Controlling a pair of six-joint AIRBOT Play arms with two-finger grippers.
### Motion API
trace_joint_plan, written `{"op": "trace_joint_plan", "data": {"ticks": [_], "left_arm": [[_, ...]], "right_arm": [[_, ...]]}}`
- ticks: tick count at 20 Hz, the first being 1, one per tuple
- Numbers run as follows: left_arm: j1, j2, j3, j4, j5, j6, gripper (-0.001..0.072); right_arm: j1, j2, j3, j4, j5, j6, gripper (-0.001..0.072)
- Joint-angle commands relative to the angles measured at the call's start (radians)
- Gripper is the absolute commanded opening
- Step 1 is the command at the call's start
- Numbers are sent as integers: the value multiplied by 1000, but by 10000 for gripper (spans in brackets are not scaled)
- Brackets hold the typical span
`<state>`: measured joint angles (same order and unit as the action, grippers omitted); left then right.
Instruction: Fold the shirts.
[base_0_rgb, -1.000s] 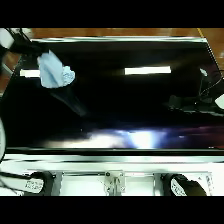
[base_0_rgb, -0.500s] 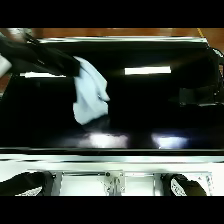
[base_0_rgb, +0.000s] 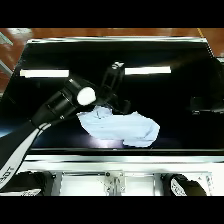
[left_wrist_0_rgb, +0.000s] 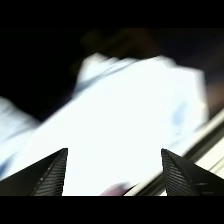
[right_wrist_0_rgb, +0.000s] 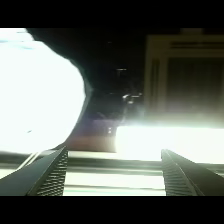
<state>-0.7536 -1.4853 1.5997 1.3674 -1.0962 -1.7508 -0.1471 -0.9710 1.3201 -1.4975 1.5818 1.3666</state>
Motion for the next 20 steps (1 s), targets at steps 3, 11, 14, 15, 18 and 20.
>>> {"op": "trace_joint_plan", "data": {"ticks": [3,11,14,15,18,20], "left_arm": [[328,126,-150,-6,-266,66,663],[537,311,-836,-266,85,63,664],[525,254,-866,-349,200,63,664],[517,233,-866,-355,237,63,664],[507,161,-864,-415,298,81,663],[497,111,-861,-444,325,93,663]], "right_arm": [[0,-1,-145,-45,-126,10,692],[0,-182,-393,242,-302,13,693],[0,-264,-393,308,-309,13,693],[0,-282,-393,323,-310,12,693],[0,-309,-393,338,-316,12,693],[0,-314,-393,340,-322,13,693]]}}
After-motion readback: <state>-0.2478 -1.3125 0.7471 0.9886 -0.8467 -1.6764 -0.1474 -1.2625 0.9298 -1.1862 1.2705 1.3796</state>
